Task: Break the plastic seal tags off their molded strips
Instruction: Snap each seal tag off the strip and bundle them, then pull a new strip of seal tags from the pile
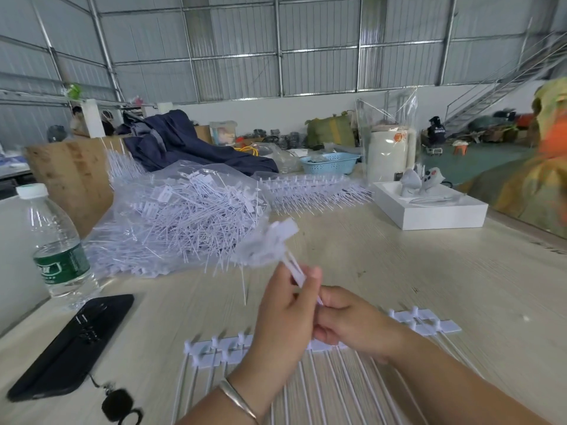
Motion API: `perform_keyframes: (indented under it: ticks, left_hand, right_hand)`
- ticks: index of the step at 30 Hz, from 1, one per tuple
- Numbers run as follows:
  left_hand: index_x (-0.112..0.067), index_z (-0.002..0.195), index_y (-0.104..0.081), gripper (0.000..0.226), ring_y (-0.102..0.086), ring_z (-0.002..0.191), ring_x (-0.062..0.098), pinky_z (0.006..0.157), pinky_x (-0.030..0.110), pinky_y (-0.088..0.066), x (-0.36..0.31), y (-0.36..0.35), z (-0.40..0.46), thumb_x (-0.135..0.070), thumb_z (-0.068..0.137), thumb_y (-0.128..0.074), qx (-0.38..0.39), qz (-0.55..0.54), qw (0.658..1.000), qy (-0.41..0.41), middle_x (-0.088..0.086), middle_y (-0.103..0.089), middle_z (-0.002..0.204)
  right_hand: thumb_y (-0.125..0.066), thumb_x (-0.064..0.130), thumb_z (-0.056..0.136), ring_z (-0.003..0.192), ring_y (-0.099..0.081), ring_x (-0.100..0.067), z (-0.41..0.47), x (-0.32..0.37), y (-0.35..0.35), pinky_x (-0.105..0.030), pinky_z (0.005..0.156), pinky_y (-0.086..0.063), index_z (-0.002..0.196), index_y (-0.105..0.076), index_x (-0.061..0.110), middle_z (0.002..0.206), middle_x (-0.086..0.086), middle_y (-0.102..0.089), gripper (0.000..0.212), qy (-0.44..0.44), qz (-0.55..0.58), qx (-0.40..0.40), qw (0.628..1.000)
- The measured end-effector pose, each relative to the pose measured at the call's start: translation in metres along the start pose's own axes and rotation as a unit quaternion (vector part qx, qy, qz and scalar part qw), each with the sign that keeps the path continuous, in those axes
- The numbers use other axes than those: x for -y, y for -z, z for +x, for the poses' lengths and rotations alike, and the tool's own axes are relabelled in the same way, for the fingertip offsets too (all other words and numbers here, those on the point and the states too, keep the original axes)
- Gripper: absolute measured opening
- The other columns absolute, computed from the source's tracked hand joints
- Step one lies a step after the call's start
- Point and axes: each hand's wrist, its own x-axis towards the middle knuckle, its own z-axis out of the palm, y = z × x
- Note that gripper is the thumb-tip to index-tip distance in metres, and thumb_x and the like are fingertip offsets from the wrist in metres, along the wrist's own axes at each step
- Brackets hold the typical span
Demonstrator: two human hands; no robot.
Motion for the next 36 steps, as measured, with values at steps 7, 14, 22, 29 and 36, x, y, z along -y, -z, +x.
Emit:
perform_keyframes:
  ticks: [7,14,22,29,36]
  left_hand:
    - [-0.011,0.092,-0.056,0.029,-0.06,0.045,0.033,0.041,0.031,-0.046,0.006,-0.012,0.012,-0.029,0.103,-0.037,0.032,0.115,0.992,0.029,0.011,-0.059,0.069]
    - [-0.02,0.083,-0.052,0.028,-0.054,0.058,0.018,0.058,0.034,-0.047,-0.013,0.043,0.056,-0.023,0.104,-0.034,-0.041,0.172,0.984,-0.018,-0.003,-0.055,0.068]
    - [0.007,0.12,-0.052,0.029,-0.053,0.106,0.035,0.075,0.031,-0.039,-0.008,0.132,0.122,0.0,0.095,-0.04,-0.122,0.462,0.872,0.109,0.025,-0.051,0.125]
    - [0.002,0.131,-0.048,0.038,-0.055,0.116,0.032,0.088,0.036,-0.051,-0.001,0.174,0.165,-0.001,0.093,-0.048,-0.116,0.742,0.654,0.088,0.022,-0.044,0.133]
    - [-0.011,0.113,-0.063,0.031,-0.062,0.094,0.028,0.064,0.034,-0.043,0.001,0.155,0.195,0.002,0.087,-0.053,-0.027,0.813,0.582,0.013,0.01,-0.059,0.112]
  right_hand:
    - [-0.031,-0.002,0.101,0.052,-0.057,-0.017,-0.002,0.0,0.001,-0.026,0.059,-0.05,0.089,-0.057,0.009,0.049,0.002,-0.057,0.031,0.023,-0.081,-0.052,0.995]
    - [-0.054,0.018,0.098,0.062,-0.061,-0.013,0.0,-0.006,0.001,-0.033,0.069,-0.052,0.095,-0.06,0.007,0.071,0.005,-0.059,0.013,0.048,-0.131,-0.069,0.988]
    - [-0.056,0.016,0.096,0.059,-0.061,-0.013,0.001,-0.009,0.004,-0.024,0.063,-0.05,0.085,-0.065,0.015,0.067,0.0,-0.064,0.014,0.005,-0.143,-0.057,0.988]
    - [-0.062,0.012,0.091,0.055,-0.06,-0.012,0.002,-0.008,0.005,-0.015,0.055,-0.042,0.079,-0.067,0.017,0.065,-0.004,-0.064,0.014,0.007,-0.121,-0.07,0.99]
    - [-0.064,0.013,0.09,0.055,-0.06,-0.009,0.005,-0.011,0.005,-0.02,0.058,-0.047,0.076,-0.066,0.031,0.068,-0.004,-0.066,0.023,-0.003,-0.149,-0.063,0.987]
